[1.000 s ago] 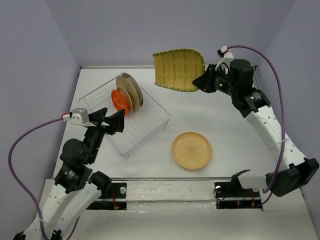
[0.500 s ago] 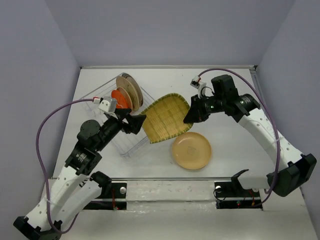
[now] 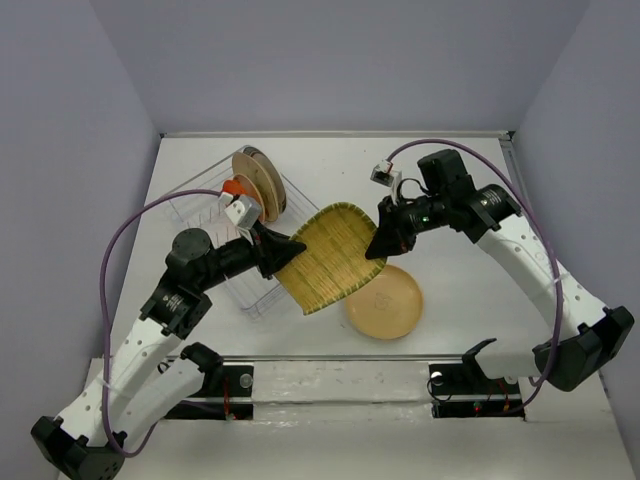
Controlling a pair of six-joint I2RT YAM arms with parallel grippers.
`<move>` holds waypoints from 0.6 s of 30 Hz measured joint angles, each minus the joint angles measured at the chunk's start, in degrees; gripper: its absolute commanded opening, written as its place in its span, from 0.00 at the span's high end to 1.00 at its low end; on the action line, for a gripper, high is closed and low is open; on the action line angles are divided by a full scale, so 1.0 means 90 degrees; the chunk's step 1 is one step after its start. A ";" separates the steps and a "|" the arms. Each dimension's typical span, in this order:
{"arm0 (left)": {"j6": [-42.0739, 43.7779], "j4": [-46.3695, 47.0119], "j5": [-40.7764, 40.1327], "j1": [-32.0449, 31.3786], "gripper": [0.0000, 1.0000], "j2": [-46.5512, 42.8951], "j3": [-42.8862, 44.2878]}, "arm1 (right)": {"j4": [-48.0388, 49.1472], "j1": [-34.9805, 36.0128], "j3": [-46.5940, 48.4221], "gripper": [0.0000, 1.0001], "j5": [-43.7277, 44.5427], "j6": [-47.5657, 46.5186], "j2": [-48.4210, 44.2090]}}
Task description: Load the plates into the dish rack
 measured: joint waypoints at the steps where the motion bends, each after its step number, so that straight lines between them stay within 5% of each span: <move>1: -0.0012 0.0056 0.0056 0.0002 0.95 -0.0002 0.0000 | -0.0039 0.0005 0.0075 0.93 -0.0019 -0.0061 0.0044; 3: -0.0051 0.0104 0.0163 0.0036 0.95 -0.0036 0.0000 | -0.0078 0.0002 0.0194 0.91 -0.0046 -0.0153 0.0119; 7: -0.0146 0.0124 0.0107 0.0080 0.95 -0.0199 -0.0039 | 0.0155 0.0007 0.0211 0.65 -0.0080 -0.0061 0.0129; 9: -0.0262 0.0206 0.0083 0.0114 0.95 -0.0318 -0.0095 | 0.0891 0.0007 -0.0063 0.50 -0.0136 0.0435 -0.0034; 13: -0.0590 0.0253 0.0027 0.0274 0.95 -0.0634 -0.0226 | 0.2776 0.0005 -0.1047 0.35 -0.0185 0.1513 -0.0627; 18: -0.1081 0.0583 -0.0277 0.0376 0.95 -0.0826 -0.0245 | 0.4636 0.0233 -0.2203 0.29 0.0151 0.2759 -0.1027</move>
